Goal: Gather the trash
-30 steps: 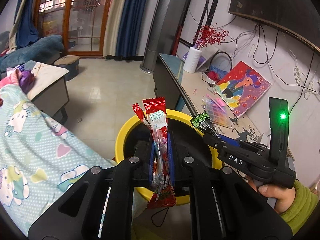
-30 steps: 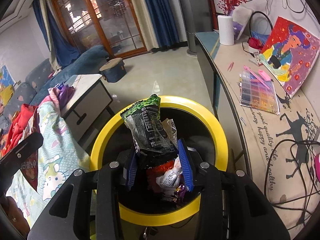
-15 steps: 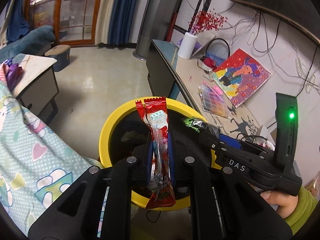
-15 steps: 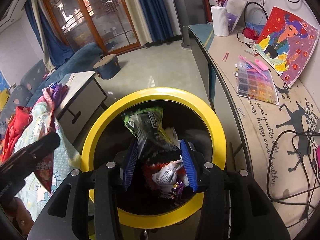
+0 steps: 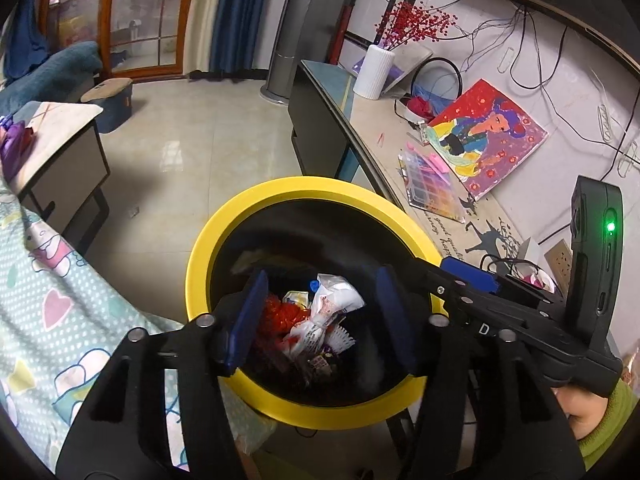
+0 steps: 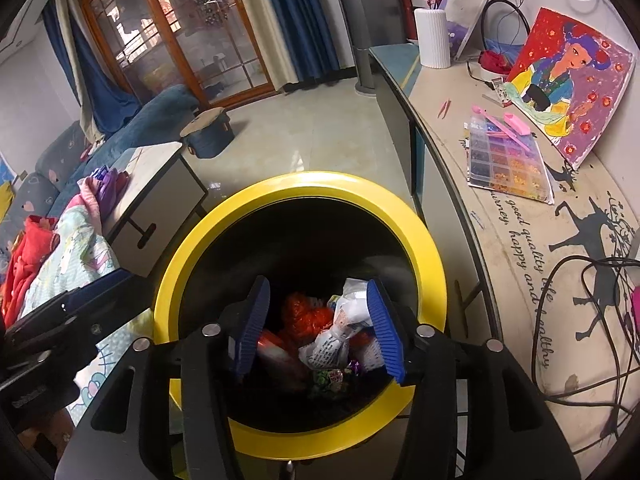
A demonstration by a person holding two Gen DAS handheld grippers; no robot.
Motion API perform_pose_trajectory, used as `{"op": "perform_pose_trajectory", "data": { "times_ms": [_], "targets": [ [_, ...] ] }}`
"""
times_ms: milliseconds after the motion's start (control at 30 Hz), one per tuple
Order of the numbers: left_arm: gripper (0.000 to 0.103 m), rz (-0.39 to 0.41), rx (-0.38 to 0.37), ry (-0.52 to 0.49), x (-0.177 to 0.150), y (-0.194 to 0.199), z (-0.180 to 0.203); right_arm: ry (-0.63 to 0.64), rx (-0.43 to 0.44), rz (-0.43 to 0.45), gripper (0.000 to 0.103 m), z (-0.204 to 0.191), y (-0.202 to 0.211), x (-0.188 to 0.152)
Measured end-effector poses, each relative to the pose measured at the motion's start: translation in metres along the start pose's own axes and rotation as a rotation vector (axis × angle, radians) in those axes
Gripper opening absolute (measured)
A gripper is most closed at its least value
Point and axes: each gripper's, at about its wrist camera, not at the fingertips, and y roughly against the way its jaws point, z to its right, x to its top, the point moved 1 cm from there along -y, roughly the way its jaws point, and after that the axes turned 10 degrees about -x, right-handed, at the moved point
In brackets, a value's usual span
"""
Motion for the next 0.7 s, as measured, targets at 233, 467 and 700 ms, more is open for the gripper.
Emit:
{"op": "perform_pose_trajectory", "data": {
  "times_ms": [233, 467, 700],
  "targets": [
    [0.083, 0.034, 0.03, 0.02, 0.001, 0.018, -0.006, 0.014, -0.024, 0.049, 0.069, 0.004, 0.012, 0.005],
    [0.092, 0.081, 0.074, 0.037, -0.003, 0.052, -0.014, 0.044, -0.024, 0.091, 0.089, -0.004, 0.036, 0.001],
    [0.092, 0.152, 0.151, 0.072, -0.018, 0.101, -0.031, 0.106, -0.01, 0.143, 0.097, -0.033, 0.065, -0.003]
  ]
}}
